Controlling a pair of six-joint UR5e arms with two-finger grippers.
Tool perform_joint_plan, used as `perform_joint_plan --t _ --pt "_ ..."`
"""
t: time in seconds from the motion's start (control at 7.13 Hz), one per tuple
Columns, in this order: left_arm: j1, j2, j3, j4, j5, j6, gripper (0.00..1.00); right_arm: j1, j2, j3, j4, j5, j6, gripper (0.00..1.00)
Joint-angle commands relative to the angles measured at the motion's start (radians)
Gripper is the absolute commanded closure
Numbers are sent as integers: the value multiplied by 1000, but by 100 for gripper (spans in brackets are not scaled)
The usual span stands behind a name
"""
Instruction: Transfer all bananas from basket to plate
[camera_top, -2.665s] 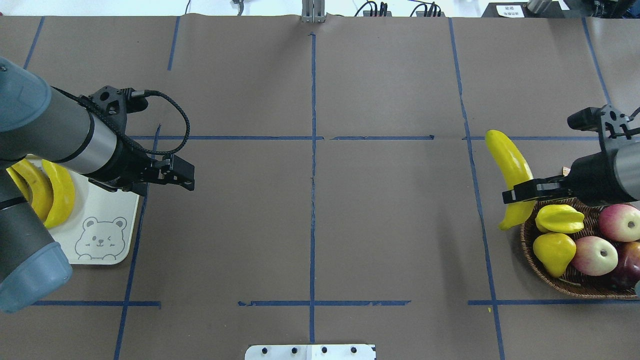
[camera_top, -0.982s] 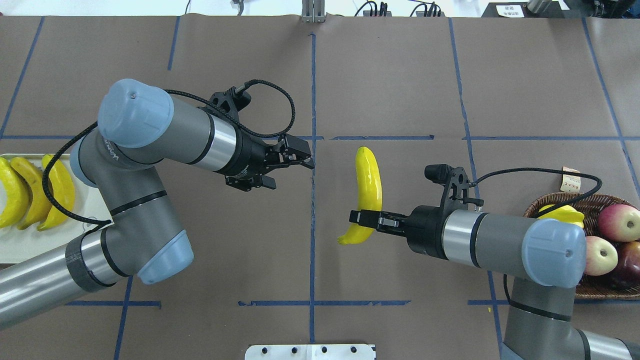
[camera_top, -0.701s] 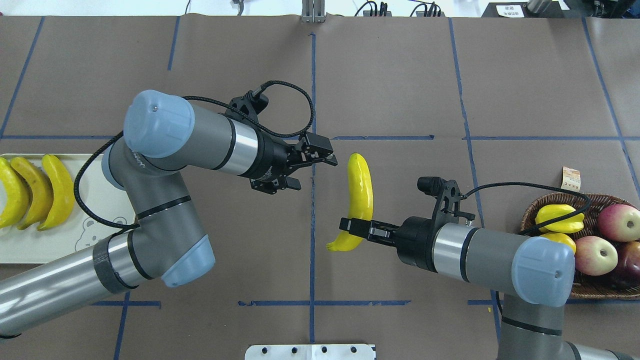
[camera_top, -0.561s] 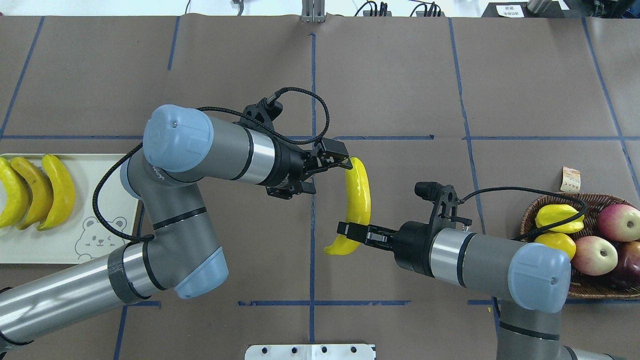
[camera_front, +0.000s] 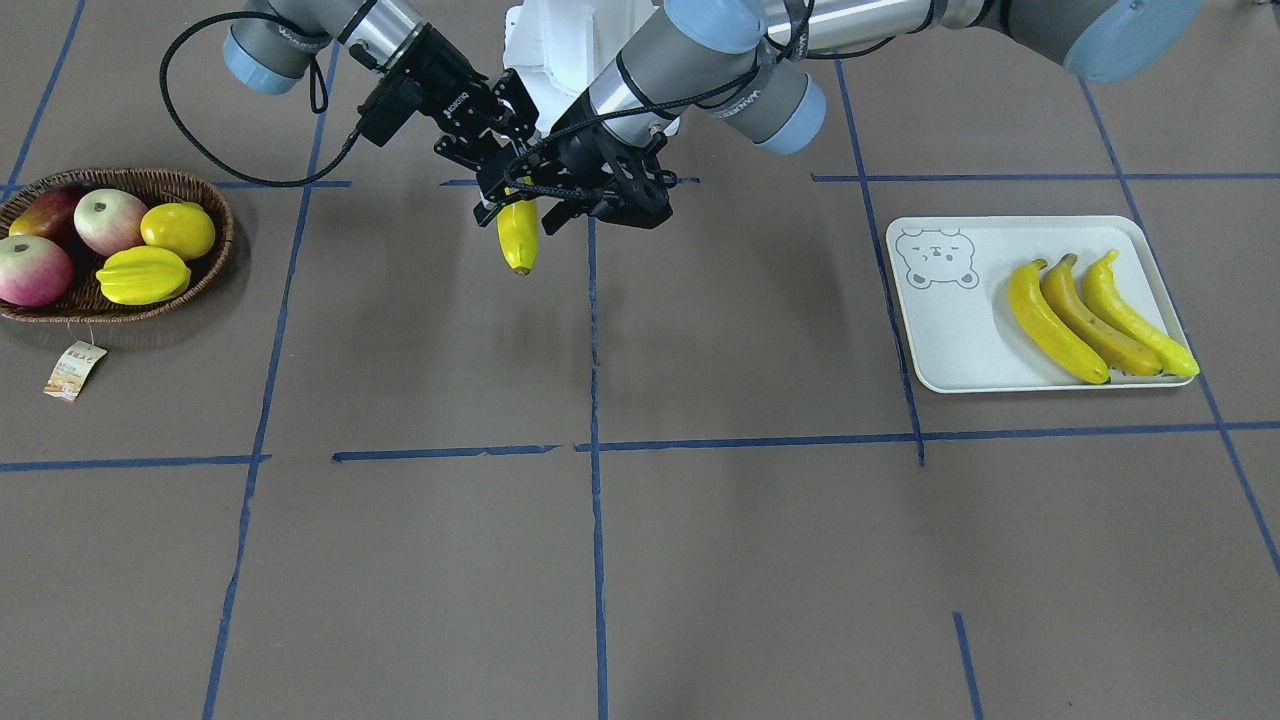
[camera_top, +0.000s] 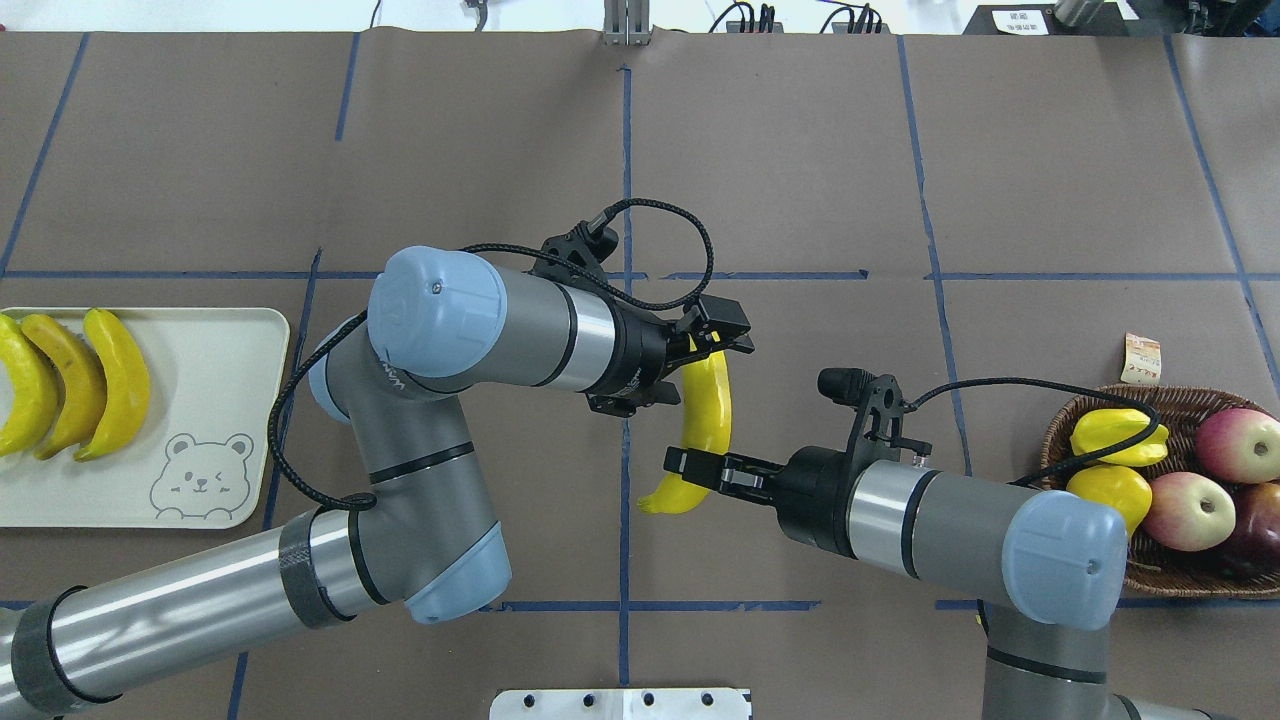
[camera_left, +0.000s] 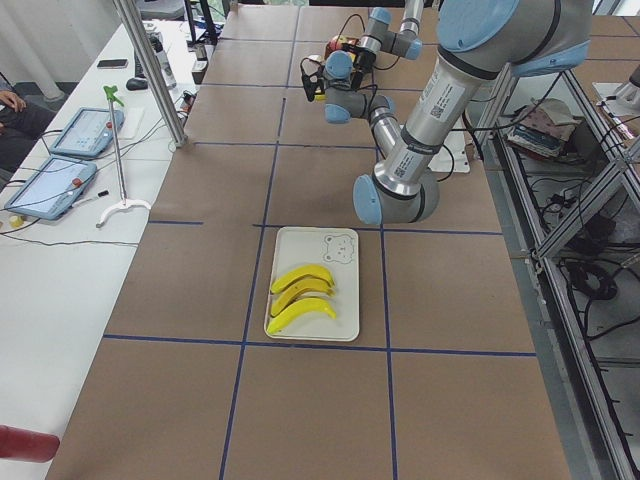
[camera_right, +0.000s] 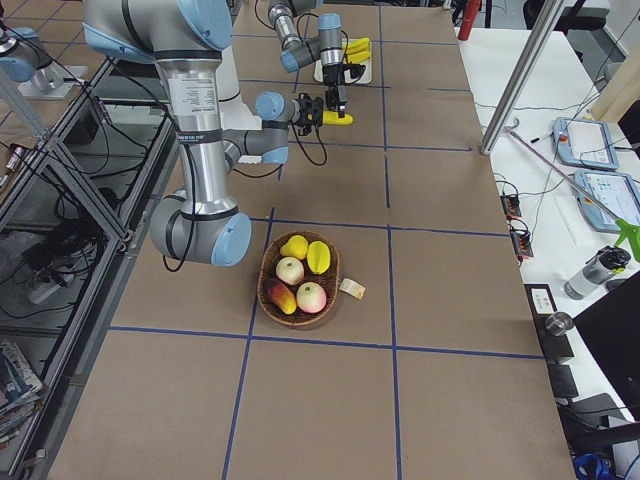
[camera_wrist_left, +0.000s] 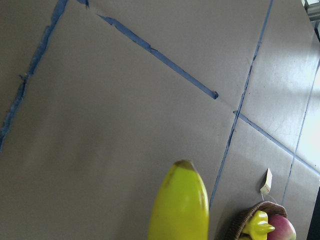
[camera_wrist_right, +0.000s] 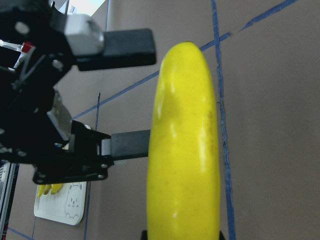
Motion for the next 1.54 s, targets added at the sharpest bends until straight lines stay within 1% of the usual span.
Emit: perform_joint_plan --t 0.0,0.14,0.42,0.56,0.7,0.84,0.98,1.12,1.4 --pt "5 -3 5 0 6 -1 23 0 3 -2 0 0 0 79" --pt "7 -2 5 0 6 -1 33 0 3 -2 0 0 0 79" --pt "7 3 3 -1 6 0 34 0 3 -2 -2 0 0 79" --pt "7 3 3 -1 6 -1 46 0 5 -2 -2 0 0 79" --pt "7 3 2 -1 6 -1 73 1 3 -2 -2 -2 0 79" --pt "7 4 0 -1 6 0 96 1 3 -2 -2 -2 -3 76" --pt "5 6 -3 -1 6 0 100 3 3 1 -3 0 -7 59" --pt "2 7 -7 -4 6 2 100 6 17 1 -14 -2 2 1" --pt "-1 15 -10 -4 4 5 100 7 22 1 -18 -2 3 0"
